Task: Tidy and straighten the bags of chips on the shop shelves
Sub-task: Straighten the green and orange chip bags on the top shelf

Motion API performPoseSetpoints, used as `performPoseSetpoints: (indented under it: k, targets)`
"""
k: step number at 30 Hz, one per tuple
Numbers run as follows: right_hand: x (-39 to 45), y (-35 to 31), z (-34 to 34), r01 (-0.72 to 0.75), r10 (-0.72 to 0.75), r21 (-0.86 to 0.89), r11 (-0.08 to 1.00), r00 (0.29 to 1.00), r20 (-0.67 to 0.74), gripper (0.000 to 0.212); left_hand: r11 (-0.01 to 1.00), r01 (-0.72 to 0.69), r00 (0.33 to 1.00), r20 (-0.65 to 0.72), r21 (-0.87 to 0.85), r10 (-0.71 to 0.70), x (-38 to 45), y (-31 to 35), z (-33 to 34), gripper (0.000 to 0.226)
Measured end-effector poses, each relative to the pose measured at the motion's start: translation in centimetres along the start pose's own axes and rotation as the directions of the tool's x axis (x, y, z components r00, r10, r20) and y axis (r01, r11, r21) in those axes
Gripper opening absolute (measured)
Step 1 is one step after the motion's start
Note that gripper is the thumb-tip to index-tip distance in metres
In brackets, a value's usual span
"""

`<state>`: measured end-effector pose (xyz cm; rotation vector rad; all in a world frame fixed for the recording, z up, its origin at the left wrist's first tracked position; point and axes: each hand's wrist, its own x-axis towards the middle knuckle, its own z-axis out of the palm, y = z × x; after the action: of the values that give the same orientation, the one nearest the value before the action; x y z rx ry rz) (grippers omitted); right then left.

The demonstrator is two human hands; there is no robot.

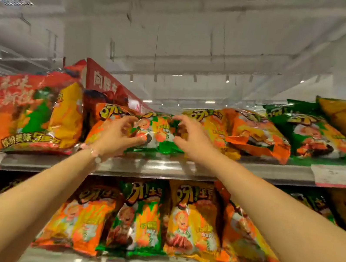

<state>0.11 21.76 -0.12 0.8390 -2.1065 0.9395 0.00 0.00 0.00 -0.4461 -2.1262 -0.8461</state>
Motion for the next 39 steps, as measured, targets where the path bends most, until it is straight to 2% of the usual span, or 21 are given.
performPoseSetpoints:
  k: [4, 7, 9, 11, 13, 15, 20, 24, 26, 30, 32, 35, 39]
  targets:
    - [2.3, -0.1, 1.2, -0.052, 0.074, -0.203, 0.978, 0.992, 0.100, 0.073, 0.997, 0.057, 0.995, 0.078, 0.054, -0.061, 1.7, -1.0, 0.5, 0.074]
    - [3.3, 0.3, 2.3, -0.105, 0.144, -0.225, 0.969, 0.975, 0.167, 0.085, 0.985, 0.161, 0.976, 0.156, -0.067, -0.149, 2.4, -1.8, 0.9, 0.085]
    - [3.4, 0.4, 2.8, -0.131, 0.175, -0.255, 0.958, 0.972, 0.158, 0.085, 0.957, 0.255, 0.954, 0.195, -0.136, -0.226, 2.7, -2.2, 1.1, 0.092]
    - [3.6, 0.4, 3.2, -0.140, 0.181, -0.261, 0.955, 0.974, 0.139, 0.076, 0.942, 0.292, 0.936, 0.254, -0.165, -0.246, 3.0, -2.3, 1.0, 0.089]
    - [3.5, 0.5, 3.5, -0.149, 0.172, -0.207, 0.967, 0.980, 0.099, 0.068, 0.942, 0.310, 0.909, 0.331, -0.131, -0.253, 3.3, -2.1, 1.0, 0.089]
    - [3.3, 0.7, 3.7, -0.170, 0.179, -0.135, 0.976, 0.982, 0.056, 0.070, 0.926, 0.360, 0.884, 0.359, -0.113, -0.299, 3.6, -1.9, 1.3, 0.092]
    - [2.9, 1.2, 4.2, -0.175, 0.174, -0.037, 0.984, 0.985, -0.018, 0.080, 0.894, 0.389, 0.913, 0.228, -0.224, -0.340, 3.7, -1.9, 1.9, 0.074]
    - [2.8, 1.0, 4.1, -0.144, 0.150, 0.085, 0.986, 0.987, -0.057, 0.079, 0.903, 0.283, 0.959, 0.083, -0.324, -0.270, 3.0, -1.8, 1.7, 0.038]
    - [2.9, 0.6, 4.1, -0.127, 0.138, 0.137, 0.982, 0.988, -0.073, 0.079, 0.906, 0.234, 0.969, 0.009, -0.353, -0.247, 2.6, -1.2, 1.2, 0.043]
    - [3.2, -0.5, 3.6, -0.140, 0.176, 0.333, 0.932, 0.981, -0.082, 0.078, 0.891, 0.140, 0.977, -0.084, -0.432, -0.195, 2.1, 0.0, 0.1, 0.076]
    - [3.4, -1.0, 2.9, -0.169, 0.217, 0.389, 0.906, 0.973, -0.082, 0.084, 0.888, 0.087, 0.982, -0.114, -0.453, -0.154, 1.7, 0.7, -0.3, 0.085]
    - [3.1, -1.4, 1.2, -0.230, 0.256, 0.370, 0.900, 0.966, -0.021, 0.089, 0.883, 0.057, 0.985, -0.118, -0.465, -0.125, 1.2, 1.8, -0.2, 0.082]
    - [2.2, -1.4, -1.4, -0.278, 0.267, 0.399, 0.874, 0.960, 0.083, 0.083, 0.826, 0.067, 0.990, -0.063, -0.560, -0.123, 0.7, 3.9, 1.1, 0.069]
